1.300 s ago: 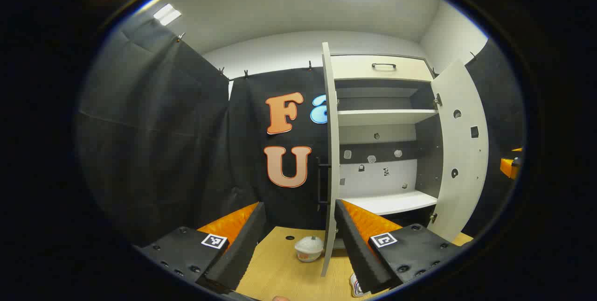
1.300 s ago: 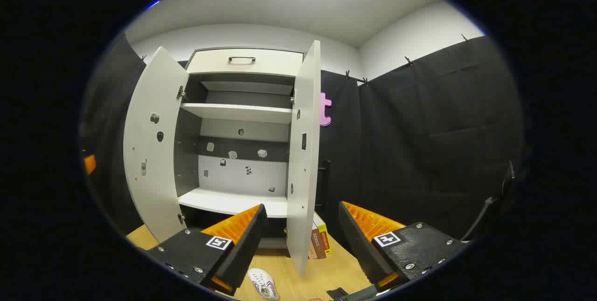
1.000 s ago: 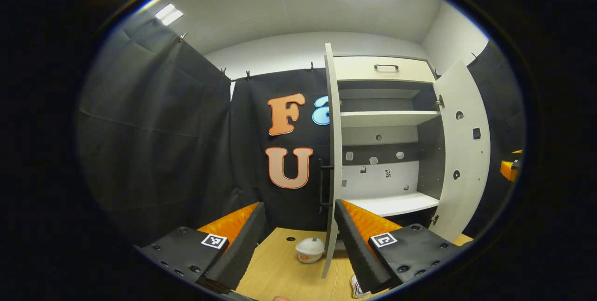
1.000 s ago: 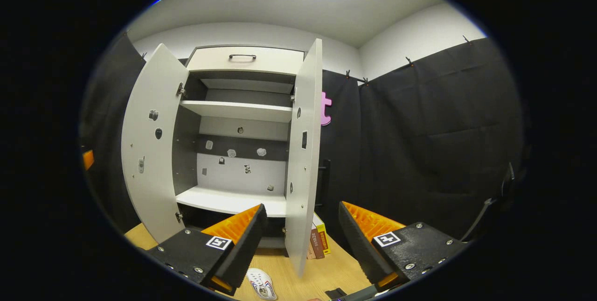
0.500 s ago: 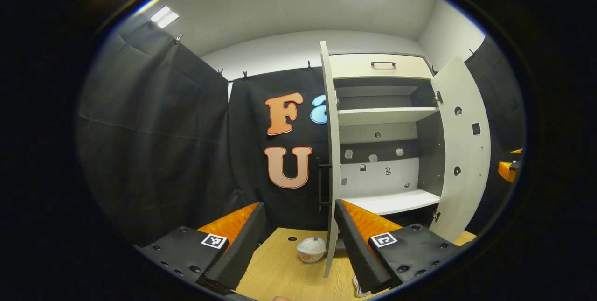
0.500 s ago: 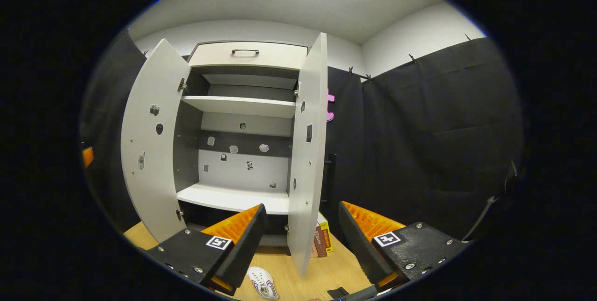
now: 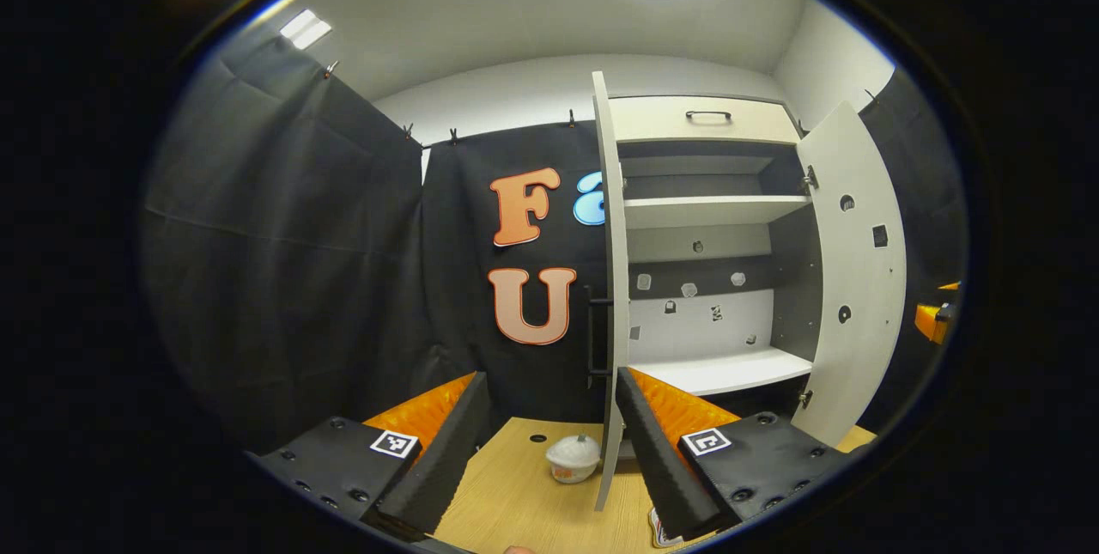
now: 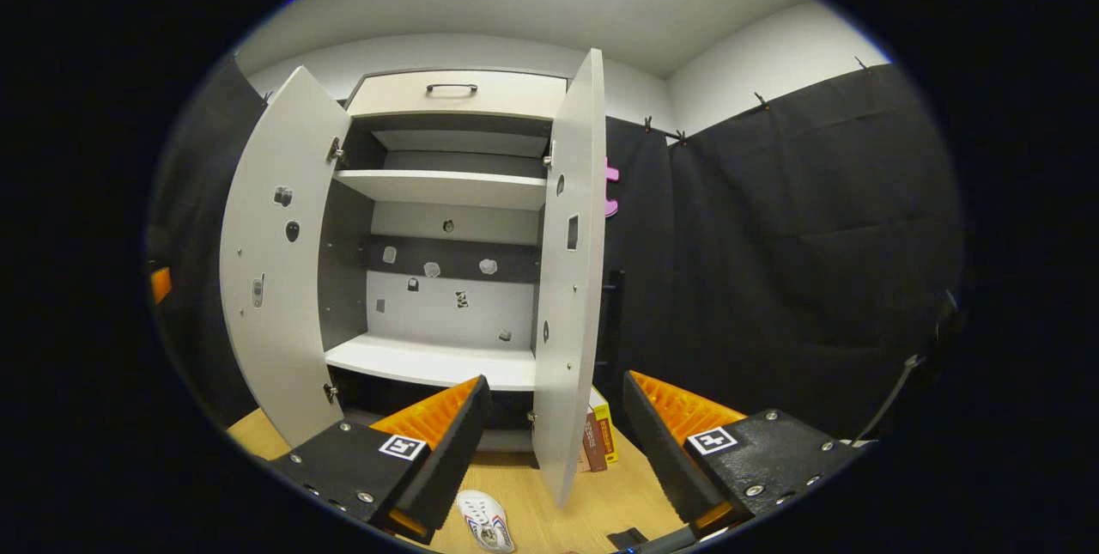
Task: Grab one shoe with the right hand and put it into the shoe cabinet, grab the other shoe with the left hand and put it into the shoe cabinet; then close the right door with the right hand and the left door with the left hand.
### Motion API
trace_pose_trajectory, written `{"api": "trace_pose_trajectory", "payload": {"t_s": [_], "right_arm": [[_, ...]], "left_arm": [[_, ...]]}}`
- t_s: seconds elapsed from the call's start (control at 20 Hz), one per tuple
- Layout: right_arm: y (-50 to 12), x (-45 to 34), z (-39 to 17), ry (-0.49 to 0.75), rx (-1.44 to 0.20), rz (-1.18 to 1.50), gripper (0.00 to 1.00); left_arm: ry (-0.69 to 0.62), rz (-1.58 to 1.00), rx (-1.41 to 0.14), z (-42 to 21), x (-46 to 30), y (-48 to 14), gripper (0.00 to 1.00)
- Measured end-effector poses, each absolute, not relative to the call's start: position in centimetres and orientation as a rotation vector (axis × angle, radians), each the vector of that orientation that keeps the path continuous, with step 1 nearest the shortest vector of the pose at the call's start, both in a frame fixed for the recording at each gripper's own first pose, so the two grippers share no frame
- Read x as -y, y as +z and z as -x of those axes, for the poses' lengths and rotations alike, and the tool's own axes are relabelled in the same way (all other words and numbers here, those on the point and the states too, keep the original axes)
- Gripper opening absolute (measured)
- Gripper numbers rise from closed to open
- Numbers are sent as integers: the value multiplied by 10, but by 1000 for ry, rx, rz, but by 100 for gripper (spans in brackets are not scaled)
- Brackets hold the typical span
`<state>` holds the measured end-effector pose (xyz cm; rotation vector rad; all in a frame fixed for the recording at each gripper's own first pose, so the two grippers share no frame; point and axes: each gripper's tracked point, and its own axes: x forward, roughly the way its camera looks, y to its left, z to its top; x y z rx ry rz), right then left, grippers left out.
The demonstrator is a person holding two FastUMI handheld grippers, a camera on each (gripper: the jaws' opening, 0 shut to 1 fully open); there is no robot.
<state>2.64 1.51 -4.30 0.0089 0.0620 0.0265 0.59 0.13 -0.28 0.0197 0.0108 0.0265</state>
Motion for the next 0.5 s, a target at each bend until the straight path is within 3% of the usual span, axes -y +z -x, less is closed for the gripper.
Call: {"api": "trace_pose_trajectory", "payload": {"t_s": [0.2, 0.5], "right_arm": [[-85, -37, -38, 89, -98, 3, 95], [-199, -65, -51, 164, -273, 18, 95]], "left_arm": [[19, -30, -23, -9, 4, -6, 96], [26, -48, -45, -14, 4, -18, 96]]}}
